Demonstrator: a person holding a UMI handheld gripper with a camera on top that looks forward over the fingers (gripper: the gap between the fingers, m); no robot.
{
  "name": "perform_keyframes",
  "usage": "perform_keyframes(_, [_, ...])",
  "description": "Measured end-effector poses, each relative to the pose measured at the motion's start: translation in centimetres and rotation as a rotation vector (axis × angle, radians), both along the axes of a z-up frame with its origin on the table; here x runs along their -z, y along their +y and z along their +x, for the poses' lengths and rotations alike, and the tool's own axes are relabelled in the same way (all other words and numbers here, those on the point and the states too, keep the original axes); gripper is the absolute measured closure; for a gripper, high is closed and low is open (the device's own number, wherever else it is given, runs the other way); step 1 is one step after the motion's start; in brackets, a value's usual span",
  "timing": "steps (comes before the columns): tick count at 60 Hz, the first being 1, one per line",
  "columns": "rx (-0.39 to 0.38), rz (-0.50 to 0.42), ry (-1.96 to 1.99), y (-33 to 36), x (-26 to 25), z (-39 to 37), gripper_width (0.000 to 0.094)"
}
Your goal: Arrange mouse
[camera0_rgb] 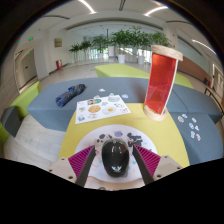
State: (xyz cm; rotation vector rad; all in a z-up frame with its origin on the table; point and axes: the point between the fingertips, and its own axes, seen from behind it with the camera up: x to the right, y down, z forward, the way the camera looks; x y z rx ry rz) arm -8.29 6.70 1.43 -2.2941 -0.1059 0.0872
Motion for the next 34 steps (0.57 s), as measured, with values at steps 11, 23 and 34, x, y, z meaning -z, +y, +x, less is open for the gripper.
perform_keyframes(11, [-0.058, 0.102, -0.013, -8.9, -7.2, -1.4, 0.0112])
perform_keyframes(23, [-0.114, 0.195, -0.089, -17.6, -11.7, -1.1, 0.0102])
perform_keyframes(34, [-0.119, 0.164, -0.096, -20.5, -10.6, 0.7, 0.0104])
